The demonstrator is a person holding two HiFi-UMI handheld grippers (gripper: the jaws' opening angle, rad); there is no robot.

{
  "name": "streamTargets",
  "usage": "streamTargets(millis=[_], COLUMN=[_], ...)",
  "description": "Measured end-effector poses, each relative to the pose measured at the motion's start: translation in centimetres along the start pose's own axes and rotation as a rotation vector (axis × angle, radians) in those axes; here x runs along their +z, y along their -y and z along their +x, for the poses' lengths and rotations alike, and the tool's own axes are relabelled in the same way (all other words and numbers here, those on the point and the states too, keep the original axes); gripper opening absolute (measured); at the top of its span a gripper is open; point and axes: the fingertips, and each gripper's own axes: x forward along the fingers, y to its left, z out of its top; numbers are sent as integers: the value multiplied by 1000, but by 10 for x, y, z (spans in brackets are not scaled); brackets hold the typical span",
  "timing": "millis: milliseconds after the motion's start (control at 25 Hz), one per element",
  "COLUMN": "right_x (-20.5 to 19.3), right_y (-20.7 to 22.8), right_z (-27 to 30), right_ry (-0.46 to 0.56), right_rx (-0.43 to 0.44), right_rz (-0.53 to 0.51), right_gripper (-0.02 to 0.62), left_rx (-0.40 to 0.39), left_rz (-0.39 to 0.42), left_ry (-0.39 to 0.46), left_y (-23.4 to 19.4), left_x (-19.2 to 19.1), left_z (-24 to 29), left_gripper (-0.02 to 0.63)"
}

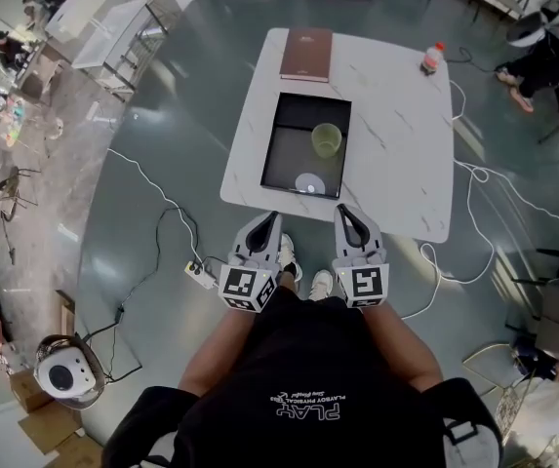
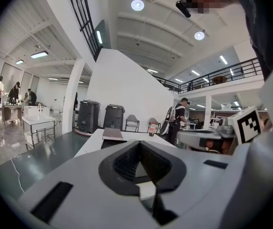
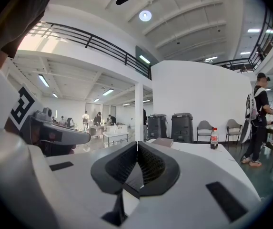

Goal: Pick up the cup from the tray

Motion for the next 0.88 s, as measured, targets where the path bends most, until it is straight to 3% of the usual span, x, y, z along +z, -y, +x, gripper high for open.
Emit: streamTargets(millis=[560, 880], right_x=[-22, -37], right_y=[15, 20], right_z=[71, 94], right_ry=[-99, -166], right_rx=[-99, -177], right_rz=[-3, -10], right_gripper=[11, 11], left_rx=[-84, -179], left_rz=[12, 4], left_ry=[-25, -53], left_y=[-59, -82], left_x=[2, -1], left_z=[67, 94], left_gripper=[8, 8])
